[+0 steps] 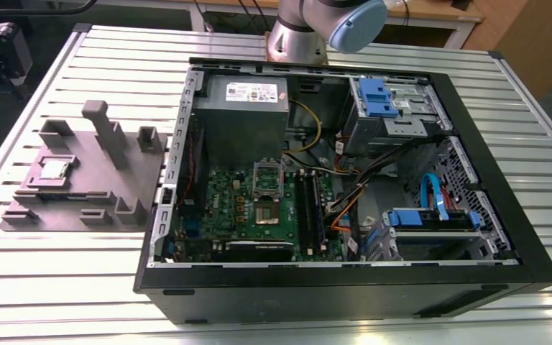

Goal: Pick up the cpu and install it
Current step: 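Pick up the cpu and move it towards the insertion slot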

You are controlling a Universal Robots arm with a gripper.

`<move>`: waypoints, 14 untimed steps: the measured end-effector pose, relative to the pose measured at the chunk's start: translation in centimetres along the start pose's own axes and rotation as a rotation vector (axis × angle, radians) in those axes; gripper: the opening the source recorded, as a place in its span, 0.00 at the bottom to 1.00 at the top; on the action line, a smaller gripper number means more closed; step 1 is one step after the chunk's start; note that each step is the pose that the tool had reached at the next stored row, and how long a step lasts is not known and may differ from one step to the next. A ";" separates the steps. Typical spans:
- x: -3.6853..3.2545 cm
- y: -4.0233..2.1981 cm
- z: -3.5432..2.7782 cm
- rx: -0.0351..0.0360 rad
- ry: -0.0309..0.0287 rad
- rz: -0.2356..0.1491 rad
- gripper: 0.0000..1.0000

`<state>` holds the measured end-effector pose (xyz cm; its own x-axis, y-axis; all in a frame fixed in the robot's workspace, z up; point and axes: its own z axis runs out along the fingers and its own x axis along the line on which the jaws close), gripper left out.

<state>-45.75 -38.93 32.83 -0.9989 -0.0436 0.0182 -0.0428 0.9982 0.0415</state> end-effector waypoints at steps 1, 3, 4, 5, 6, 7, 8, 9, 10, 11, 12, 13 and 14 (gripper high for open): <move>0.00 0.00 0.02 0.0000 0.0000 0.000 0.65; 0.00 0.00 0.05 0.0000 0.0000 0.000 0.65; 0.00 0.00 0.08 0.0000 0.0000 0.000 0.65; 0.00 0.00 0.09 0.0000 0.0000 0.000 0.65; 0.00 0.00 0.12 0.0000 0.0000 0.000 0.65; 0.00 -0.01 0.13 0.0000 0.0000 0.000 0.65; 0.00 -0.01 0.16 0.0000 0.0000 0.000 0.65; 0.00 -0.01 0.18 0.0000 0.0000 0.000 0.65; 0.00 -0.01 0.20 0.0000 0.0000 0.000 0.65; 0.00 -0.01 0.22 0.0000 0.0000 0.000 0.65; 0.00 -0.01 0.24 0.0000 0.0000 0.000 0.65; 0.00 -0.01 0.27 0.0000 0.0000 0.000 0.65; 0.00 -0.01 0.29 0.0000 0.0001 0.000 0.65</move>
<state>-45.75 -38.93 32.55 -0.9989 -0.0436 0.0182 -0.0428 0.9982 0.0415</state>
